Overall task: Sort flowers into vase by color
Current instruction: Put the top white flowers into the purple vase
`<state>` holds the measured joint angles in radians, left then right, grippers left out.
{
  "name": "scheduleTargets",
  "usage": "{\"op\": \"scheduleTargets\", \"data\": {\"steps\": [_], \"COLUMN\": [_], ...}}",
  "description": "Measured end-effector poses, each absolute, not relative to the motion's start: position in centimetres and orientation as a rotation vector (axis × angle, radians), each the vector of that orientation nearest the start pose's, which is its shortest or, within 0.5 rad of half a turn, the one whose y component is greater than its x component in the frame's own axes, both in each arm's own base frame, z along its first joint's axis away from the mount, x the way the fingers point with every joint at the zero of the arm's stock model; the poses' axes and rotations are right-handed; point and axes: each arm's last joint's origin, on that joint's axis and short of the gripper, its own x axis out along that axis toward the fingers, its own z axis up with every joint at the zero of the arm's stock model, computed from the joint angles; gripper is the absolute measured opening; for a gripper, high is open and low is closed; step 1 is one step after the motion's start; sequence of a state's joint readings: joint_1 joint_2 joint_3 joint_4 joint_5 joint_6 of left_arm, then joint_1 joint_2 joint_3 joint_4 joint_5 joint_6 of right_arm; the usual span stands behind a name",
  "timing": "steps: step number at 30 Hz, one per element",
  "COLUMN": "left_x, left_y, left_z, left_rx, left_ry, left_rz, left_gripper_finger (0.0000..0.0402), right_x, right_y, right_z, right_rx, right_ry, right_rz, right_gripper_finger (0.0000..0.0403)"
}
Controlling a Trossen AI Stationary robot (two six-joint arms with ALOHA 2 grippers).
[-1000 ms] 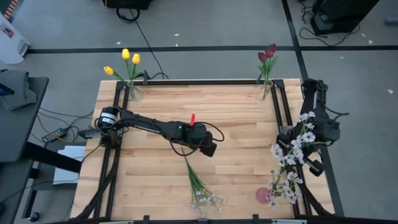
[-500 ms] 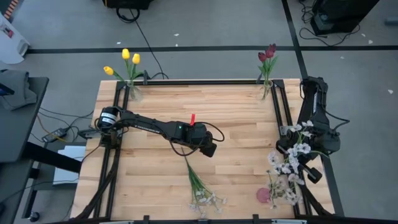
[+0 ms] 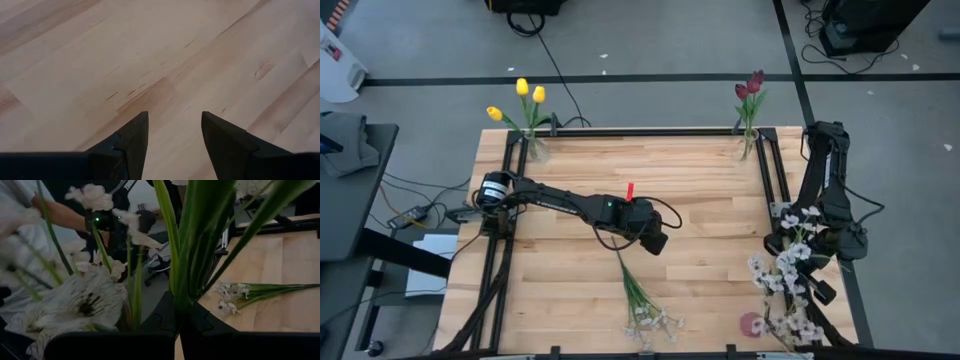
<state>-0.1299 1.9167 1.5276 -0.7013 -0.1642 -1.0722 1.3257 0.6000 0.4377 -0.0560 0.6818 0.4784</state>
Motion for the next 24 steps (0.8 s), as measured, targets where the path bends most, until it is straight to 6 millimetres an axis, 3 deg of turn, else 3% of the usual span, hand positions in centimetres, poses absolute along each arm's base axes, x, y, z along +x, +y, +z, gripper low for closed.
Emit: {"op": "scheduleTargets", "data": {"steps": [12, 19, 24], "left_x": [40.17, 40.18, 40.18], "left_y": [-3.85, -3.78, -3.75], "left_z": [22.89, 22.89, 22.89], "left_rx": [-0.784, -0.789, -0.77], "left_ry": [0.953, 0.956, 0.96], "left_rz": [0.577, 0.574, 0.563], "left_gripper_finger": [0.0187, 0.0187, 0.0187], "right_x": [5.09, 4.96, 4.77], "right_y": [13.19, 13.4, 13.59], "right_z": [24.71, 24.76, 24.79], "right_rx": [0.156, 0.194, 0.207], "right_ry": [0.264, 0.292, 0.319], "right_rz": [0.551, 0.619, 0.707], "right_gripper_finger": [0.0012, 0.0017, 0.0045]}}
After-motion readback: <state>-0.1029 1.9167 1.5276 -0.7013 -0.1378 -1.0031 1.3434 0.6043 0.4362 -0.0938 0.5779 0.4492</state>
